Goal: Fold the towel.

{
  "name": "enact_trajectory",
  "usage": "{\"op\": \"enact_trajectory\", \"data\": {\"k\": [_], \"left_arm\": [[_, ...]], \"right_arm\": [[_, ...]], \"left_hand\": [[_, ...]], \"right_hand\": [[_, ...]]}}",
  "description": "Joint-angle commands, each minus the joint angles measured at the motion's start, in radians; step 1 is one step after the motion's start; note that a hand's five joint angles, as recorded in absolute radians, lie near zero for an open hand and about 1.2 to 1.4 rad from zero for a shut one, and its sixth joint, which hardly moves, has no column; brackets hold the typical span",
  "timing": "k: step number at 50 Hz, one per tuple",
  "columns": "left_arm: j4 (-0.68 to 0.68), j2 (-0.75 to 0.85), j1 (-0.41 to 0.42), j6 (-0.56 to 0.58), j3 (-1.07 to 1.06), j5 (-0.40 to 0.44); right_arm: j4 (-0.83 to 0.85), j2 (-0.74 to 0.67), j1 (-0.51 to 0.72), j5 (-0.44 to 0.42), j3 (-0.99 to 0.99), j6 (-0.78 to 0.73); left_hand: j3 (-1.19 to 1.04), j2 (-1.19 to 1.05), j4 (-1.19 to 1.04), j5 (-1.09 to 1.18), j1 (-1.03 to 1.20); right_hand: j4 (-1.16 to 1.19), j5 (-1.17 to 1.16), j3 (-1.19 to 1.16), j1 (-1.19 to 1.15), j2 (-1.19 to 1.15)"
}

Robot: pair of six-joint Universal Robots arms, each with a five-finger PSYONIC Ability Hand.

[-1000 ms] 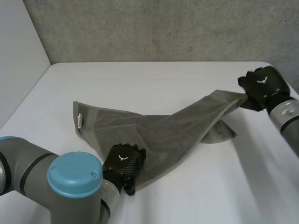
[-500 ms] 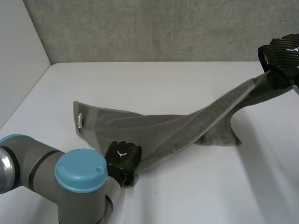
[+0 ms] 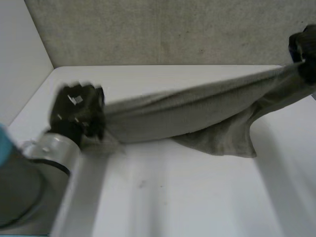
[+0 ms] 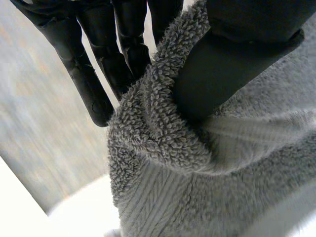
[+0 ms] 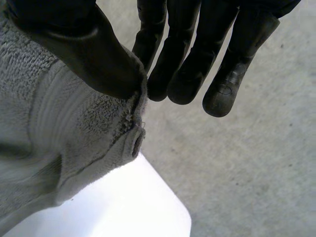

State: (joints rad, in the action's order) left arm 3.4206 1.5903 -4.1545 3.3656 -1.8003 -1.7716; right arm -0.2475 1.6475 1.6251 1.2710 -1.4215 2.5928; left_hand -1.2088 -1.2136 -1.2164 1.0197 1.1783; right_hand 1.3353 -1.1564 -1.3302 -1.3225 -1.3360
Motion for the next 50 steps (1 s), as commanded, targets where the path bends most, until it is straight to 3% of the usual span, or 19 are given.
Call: {"op": "enact_trajectory", "data": {"k": [1,9,13,20,25,27,33,37,38,40,41,43,47,50], "left_arm": [[-0.113,-0.174,-0.071,0.06,0.12,0.125],[-0.345,-0.092,-0.217,0.06,0.237,0.225],[-0.402,0.071,-0.288,0.06,0.254,0.274],[-0.414,0.27,-0.305,0.066,0.304,0.316],[-0.411,0.39,-0.306,0.069,0.406,0.319],[-0.411,0.424,-0.305,0.069,0.461,0.319],[-0.393,0.507,-0.3,0.057,0.773,0.319],[-0.283,0.519,-0.291,0.026,1.029,0.319],[-0.282,0.519,-0.291,0.026,1.03,0.319],[-0.145,0.498,-0.289,-0.035,1.107,0.317],[-0.144,0.497,-0.289,-0.035,1.107,0.317],[-0.014,0.452,-0.294,-0.113,1.113,0.316],[0.063,0.433,-0.305,-0.178,1.104,0.316],[0.03,0.433,-0.311,-0.196,1.061,0.319]], "right_arm": [[-0.093,0.044,0.006,-0.001,0.144,0.001],[-0.23,-0.015,0.012,-0.055,0.184,-0.017],[-0.285,-0.17,0.039,-0.059,0.168,-0.089],[-0.32,-0.343,0.125,-0.032,0.187,-0.222],[-0.305,-0.482,0.154,0.005,0.263,-0.233],[-0.264,-0.576,0.18,0.043,0.379,-0.227],[-0.125,-0.681,0.239,0.122,0.644,-0.22],[0.141,-0.695,0.259,0.159,0.863,-0.131],[0.142,-0.695,0.259,0.159,0.863,-0.131],[0.351,-0.651,0.256,0.162,0.879,-0.048],[0.352,-0.65,0.256,0.162,0.878,-0.048],[0.509,-0.589,0.259,0.168,0.843,-0.01],[0.548,-0.543,0.26,0.169,0.775,-0.02],[0.489,-0.523,0.262,0.165,0.712,-0.022]], "left_hand": [[-0.187,-0.183,-0.18,0.202,0.218],[-0.187,-0.183,-0.18,0.202,0.218],[-0.187,-0.183,-0.18,0.202,0.218],[-0.187,-0.183,-0.18,0.202,0.218],[-0.187,-0.183,-0.18,0.202,0.218],[-0.187,-0.183,-0.18,0.202,0.218],[-0.187,-0.183,-0.18,0.202,0.218],[-0.187,-0.183,-0.18,0.202,0.218],[-0.187,-0.183,-0.18,0.202,0.218],[-0.187,-0.183,-0.18,0.202,0.218],[-0.187,-0.183,-0.18,0.202,0.218],[-0.187,-0.183,-0.18,0.202,0.218],[-0.187,-0.183,-0.18,0.202,0.218],[-0.187,-0.183,-0.18,0.202,0.218]], "right_hand": [[0.061,-0.065,-0.066,-0.074,-0.06],[0.061,-0.065,-0.066,-0.074,-0.06],[0.061,-0.065,-0.066,-0.074,-0.06],[0.061,-0.065,-0.066,-0.074,-0.06],[0.061,-0.065,-0.066,-0.074,-0.06],[0.061,-0.065,-0.066,-0.074,-0.06],[0.061,-0.065,-0.066,-0.074,-0.06],[0.061,-0.065,-0.066,-0.074,-0.06],[0.061,-0.065,-0.066,-0.074,-0.06],[0.061,-0.065,-0.066,-0.074,-0.06],[0.061,-0.065,-0.066,-0.074,-0.06],[0.061,-0.065,-0.066,-0.074,-0.06],[0.061,-0.065,-0.066,-0.074,-0.06],[0.061,-0.065,-0.066,-0.074,-0.06]]}}
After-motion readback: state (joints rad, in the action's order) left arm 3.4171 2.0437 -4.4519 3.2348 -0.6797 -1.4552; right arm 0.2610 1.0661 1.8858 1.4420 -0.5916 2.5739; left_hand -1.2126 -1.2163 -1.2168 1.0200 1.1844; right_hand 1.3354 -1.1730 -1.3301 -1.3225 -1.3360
